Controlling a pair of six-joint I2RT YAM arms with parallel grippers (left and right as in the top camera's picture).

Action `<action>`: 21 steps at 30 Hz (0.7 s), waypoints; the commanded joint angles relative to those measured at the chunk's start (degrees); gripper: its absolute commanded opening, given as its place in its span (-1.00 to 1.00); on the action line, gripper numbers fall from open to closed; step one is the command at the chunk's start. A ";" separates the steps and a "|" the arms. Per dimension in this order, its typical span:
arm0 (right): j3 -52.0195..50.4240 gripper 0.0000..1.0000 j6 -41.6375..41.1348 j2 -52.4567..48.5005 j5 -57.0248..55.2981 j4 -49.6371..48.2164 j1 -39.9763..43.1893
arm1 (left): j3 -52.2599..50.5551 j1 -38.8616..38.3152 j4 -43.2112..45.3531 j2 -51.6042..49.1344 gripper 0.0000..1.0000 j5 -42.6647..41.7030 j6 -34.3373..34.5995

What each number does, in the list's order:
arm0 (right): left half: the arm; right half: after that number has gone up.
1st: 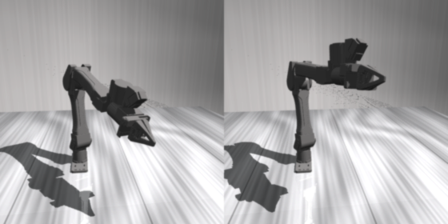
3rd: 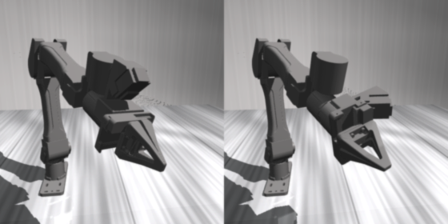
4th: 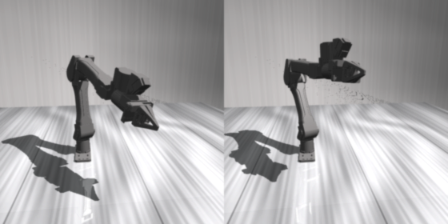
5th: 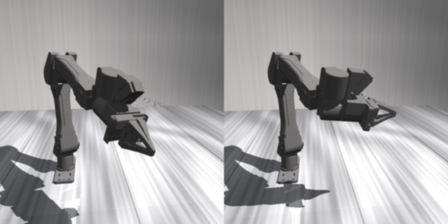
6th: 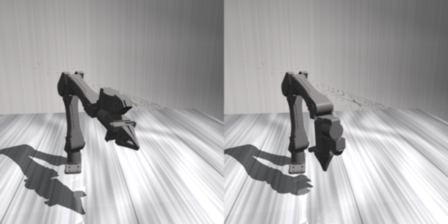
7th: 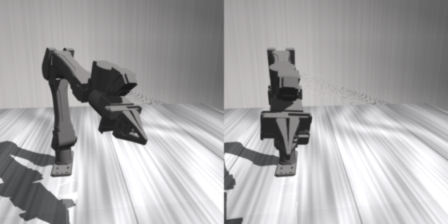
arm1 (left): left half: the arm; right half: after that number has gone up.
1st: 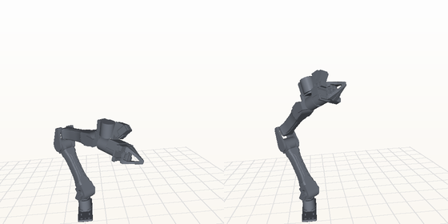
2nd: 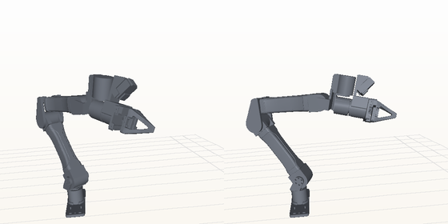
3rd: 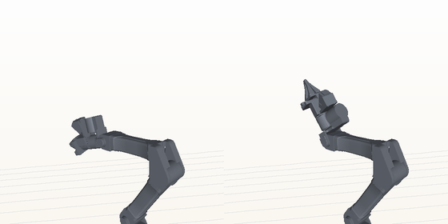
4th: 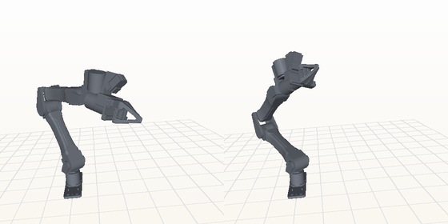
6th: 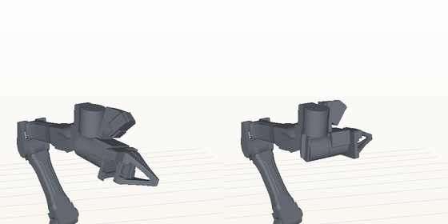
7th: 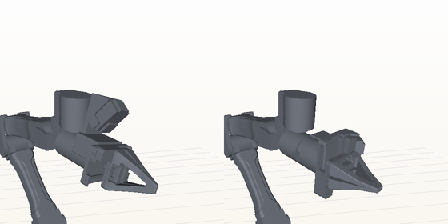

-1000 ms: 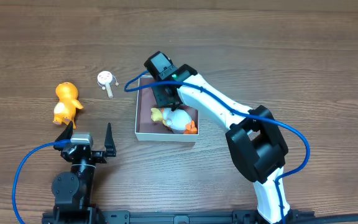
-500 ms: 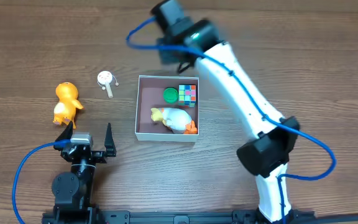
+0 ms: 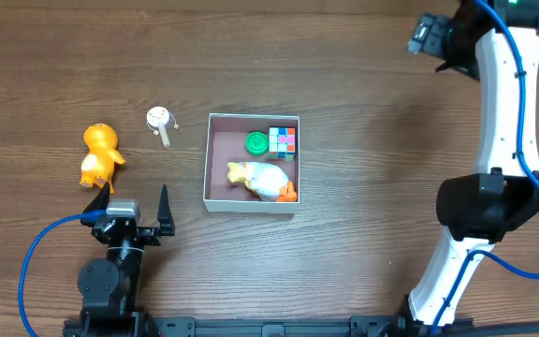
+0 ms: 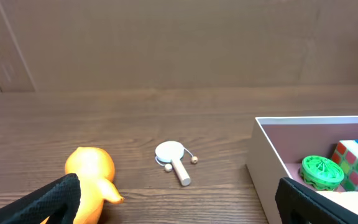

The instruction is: Pack container

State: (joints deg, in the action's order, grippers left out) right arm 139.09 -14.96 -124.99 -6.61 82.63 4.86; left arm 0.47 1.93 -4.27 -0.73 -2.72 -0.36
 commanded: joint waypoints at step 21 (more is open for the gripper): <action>-14.95 1.00 -0.07 0.66 -0.83 -10.60 1.27 | -0.20 0.35 1.81 0.46 1.00 5.70 -1.07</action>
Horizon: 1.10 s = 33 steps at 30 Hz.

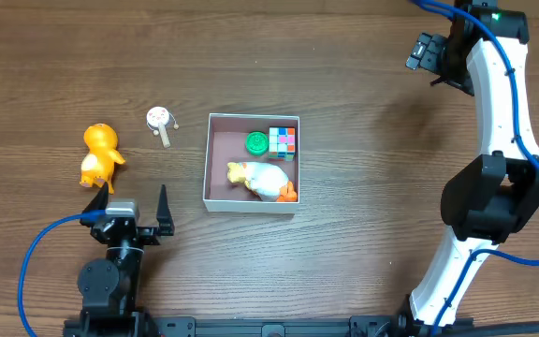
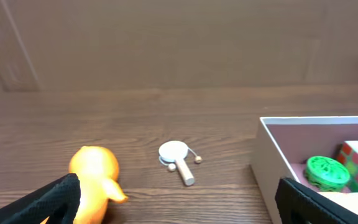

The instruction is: Pack container

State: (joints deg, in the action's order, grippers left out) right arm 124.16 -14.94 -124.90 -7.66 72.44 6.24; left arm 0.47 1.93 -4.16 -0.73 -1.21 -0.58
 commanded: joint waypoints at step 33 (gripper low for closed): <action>-0.02 1.00 -0.11 0.57 0.22 -0.42 -0.11 | 102.84 7.93 -46.66 -103.69 1.00 3.06 -11.37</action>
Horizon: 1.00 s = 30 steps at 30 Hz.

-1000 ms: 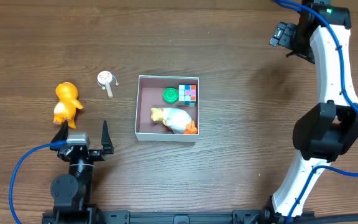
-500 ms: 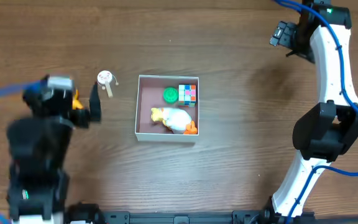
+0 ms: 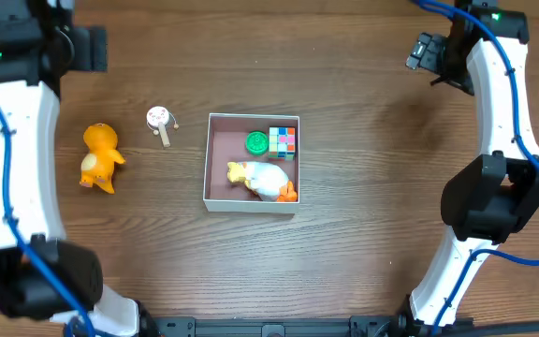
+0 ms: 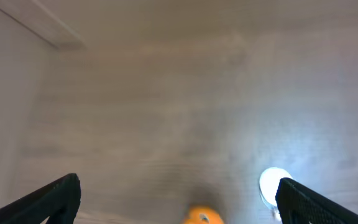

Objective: Pack container
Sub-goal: 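Move the left gripper down onto the orange duck toy and grasp it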

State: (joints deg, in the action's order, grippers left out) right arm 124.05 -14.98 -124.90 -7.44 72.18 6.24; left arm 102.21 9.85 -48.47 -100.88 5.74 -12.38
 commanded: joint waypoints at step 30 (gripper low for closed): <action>0.09 1.00 -0.07 0.57 0.00 -0.15 -0.11 | 0.92 6.27 -29.68 -26.25 1.00 -5.90 10.84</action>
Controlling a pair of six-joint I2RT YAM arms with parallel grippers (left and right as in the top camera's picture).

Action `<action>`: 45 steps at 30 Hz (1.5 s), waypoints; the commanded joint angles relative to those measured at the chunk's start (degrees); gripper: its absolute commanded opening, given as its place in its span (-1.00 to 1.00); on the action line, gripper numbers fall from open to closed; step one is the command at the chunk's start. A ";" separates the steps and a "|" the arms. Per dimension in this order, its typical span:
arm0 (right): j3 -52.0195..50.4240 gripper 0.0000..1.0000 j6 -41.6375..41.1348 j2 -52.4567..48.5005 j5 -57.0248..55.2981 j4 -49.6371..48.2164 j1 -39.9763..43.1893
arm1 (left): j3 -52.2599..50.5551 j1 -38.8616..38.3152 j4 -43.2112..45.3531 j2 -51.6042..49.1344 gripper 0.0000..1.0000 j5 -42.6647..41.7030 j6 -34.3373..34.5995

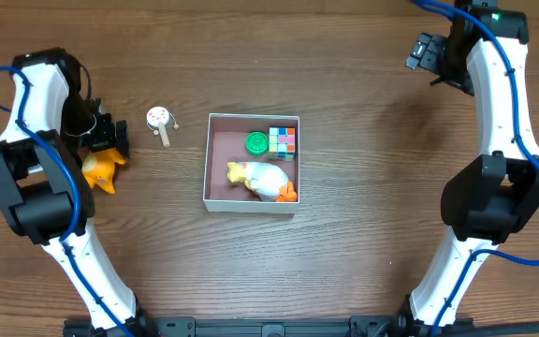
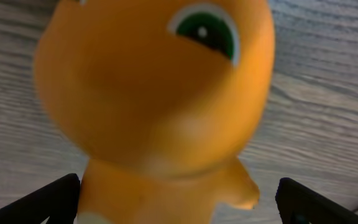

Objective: Pack container
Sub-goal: 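Move the left gripper down onto the orange duck toy and grasp it, then lift the orange duck with the left gripper and lower it into the box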

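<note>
An orange duck-like toy point(image 1: 102, 169) lies on the wooden table at the left and fills the left wrist view point(image 2: 160, 93). My left gripper point(image 1: 97, 137) is down over its head, open, with a black finger point(image 2: 50, 201) on each side of the body. The right-hand finger stands clear of the toy. The white box point(image 1: 208, 161) in the middle holds a green disc point(image 1: 256, 142), a colour cube point(image 1: 283, 140) and a white-and-yellow toy point(image 1: 265, 180). My right gripper point(image 1: 426, 49) hangs high at the far right; its jaws cannot be made out.
A small white paddle toy point(image 1: 160, 119) with a short wooden handle lies between the duck and the box. The right arm's white links run down the right side of the table.
My left gripper was high over the table's far left corner, seeing the duck from a distance. Now it is down at the duck with its open fingers around it. The right arm has not moved.
At first my left arm sat folded at the front edge, gripper open, facing the duck and paddle, while the right arm shifted a little at the far right. Then the left arm stood raised over the far left. Now its open fingers straddle the duck.
</note>
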State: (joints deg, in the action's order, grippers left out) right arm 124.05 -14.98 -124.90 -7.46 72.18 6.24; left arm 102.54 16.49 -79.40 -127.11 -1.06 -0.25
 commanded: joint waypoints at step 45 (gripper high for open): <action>0.09 1.00 -0.07 0.57 0.02 -0.15 -0.11 | 44.15 -25.97 -10.36 0.15 -0.45 -25.46 4.61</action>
State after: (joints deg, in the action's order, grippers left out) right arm 124.05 -14.98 -124.90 -7.44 72.18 6.24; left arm 145.05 -4.73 -90.24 -127.55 -21.04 0.95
